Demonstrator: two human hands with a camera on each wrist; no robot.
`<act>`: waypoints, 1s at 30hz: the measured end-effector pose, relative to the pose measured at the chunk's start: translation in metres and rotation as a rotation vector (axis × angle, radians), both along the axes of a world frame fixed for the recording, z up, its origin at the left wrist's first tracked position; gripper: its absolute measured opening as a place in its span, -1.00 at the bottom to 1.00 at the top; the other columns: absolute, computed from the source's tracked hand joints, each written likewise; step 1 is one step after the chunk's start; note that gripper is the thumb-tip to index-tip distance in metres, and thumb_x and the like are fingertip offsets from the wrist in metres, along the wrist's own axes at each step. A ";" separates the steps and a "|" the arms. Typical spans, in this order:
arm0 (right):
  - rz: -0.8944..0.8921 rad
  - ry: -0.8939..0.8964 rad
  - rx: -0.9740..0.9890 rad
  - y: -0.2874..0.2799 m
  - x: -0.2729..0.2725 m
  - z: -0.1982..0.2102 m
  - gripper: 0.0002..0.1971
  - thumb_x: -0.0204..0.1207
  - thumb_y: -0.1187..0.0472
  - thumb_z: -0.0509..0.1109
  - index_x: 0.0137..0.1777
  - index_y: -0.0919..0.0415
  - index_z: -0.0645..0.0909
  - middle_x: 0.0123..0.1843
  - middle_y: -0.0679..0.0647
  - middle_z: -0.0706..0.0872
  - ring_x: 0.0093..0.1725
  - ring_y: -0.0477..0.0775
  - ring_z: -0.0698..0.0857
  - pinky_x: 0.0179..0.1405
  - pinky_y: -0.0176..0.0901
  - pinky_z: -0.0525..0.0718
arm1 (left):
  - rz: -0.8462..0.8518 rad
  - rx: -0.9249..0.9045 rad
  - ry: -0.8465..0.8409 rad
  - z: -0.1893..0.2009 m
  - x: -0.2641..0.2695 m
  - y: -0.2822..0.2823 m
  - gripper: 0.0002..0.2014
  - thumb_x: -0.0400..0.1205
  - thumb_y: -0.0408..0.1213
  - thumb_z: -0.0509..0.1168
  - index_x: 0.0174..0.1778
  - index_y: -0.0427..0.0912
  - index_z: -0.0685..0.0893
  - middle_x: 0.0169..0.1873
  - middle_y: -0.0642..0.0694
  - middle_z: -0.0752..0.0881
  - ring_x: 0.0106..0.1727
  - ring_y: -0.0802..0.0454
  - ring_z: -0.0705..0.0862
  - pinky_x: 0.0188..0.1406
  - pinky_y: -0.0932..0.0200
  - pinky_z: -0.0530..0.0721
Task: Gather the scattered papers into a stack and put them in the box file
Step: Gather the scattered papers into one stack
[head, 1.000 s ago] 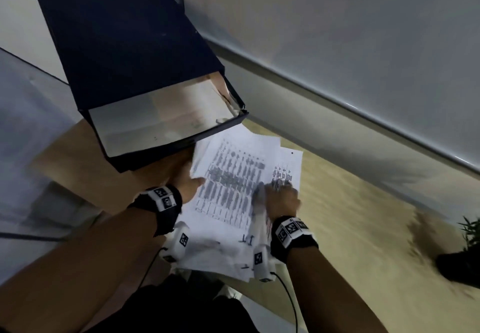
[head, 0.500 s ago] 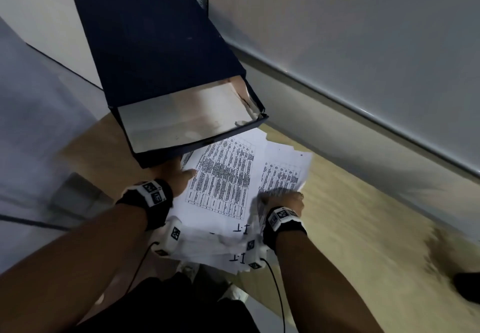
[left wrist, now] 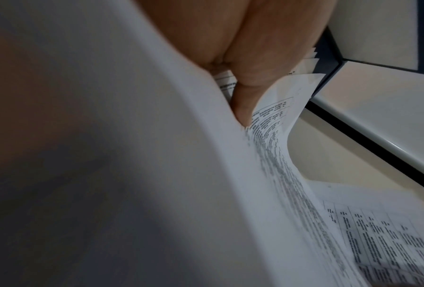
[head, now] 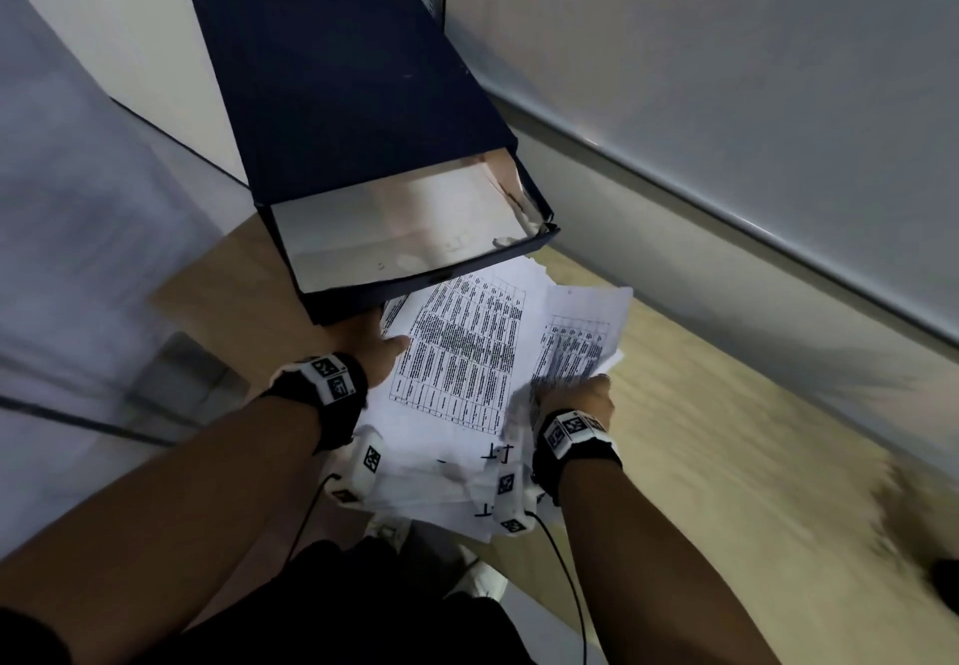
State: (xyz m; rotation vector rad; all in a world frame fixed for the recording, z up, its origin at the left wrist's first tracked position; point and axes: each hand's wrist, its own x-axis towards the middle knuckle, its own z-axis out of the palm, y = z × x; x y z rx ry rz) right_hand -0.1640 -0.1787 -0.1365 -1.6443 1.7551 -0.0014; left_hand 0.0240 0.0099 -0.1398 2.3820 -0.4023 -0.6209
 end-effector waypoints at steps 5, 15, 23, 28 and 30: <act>-0.035 -0.039 0.152 -0.025 -0.029 -0.001 -0.31 0.05 -0.07 0.72 0.09 0.30 0.57 0.00 0.22 0.81 -0.07 0.20 0.83 -0.03 0.06 0.83 | 0.021 0.036 0.021 -0.001 0.003 0.004 -0.31 0.50 -0.12 0.41 0.53 -0.28 0.37 0.50 -0.31 0.48 0.52 -0.28 0.44 0.56 -0.14 0.35; 0.113 -0.118 -0.377 -0.097 -0.113 0.132 -0.48 0.13 0.06 0.76 -0.02 0.36 0.72 -0.11 0.30 0.81 -0.09 0.27 0.81 -0.13 0.08 0.76 | -0.029 -0.031 0.164 -0.026 -0.024 -0.038 -0.37 0.45 -0.04 0.43 0.44 -0.12 0.49 0.38 -0.13 0.64 0.36 -0.16 0.63 0.41 -0.10 0.56; 0.183 -0.624 -0.440 -0.098 -0.127 0.229 -0.58 0.26 0.22 0.71 0.14 0.23 0.78 -0.09 0.00 0.86 -0.24 -0.07 0.85 -0.31 -0.27 0.79 | -0.070 0.009 0.146 -0.027 -0.051 -0.075 -0.22 0.52 -0.18 0.45 0.61 -0.17 0.23 0.56 -0.13 0.44 0.51 -0.15 0.49 0.52 -0.04 0.46; 0.180 -0.960 -0.208 -0.092 -0.118 0.239 -0.66 0.13 0.13 0.70 -0.06 0.14 0.83 -0.03 0.13 0.88 -0.05 0.22 0.86 -0.03 0.10 0.80 | -0.109 0.054 0.205 -0.036 -0.056 -0.079 -0.28 0.43 -0.03 0.48 0.50 -0.13 0.40 0.44 -0.08 0.57 0.40 -0.11 0.59 0.42 -0.05 0.57; 0.131 -1.087 -0.084 -0.090 -0.114 0.235 -0.71 0.17 0.26 0.62 -0.06 0.22 0.79 -0.11 0.10 0.89 -0.14 0.13 0.87 -0.13 0.00 0.82 | -0.130 0.027 0.199 -0.053 -0.051 -0.080 -0.21 0.29 0.16 0.44 0.43 -0.02 0.45 0.37 -0.01 0.63 0.32 -0.03 0.65 0.35 -0.01 0.63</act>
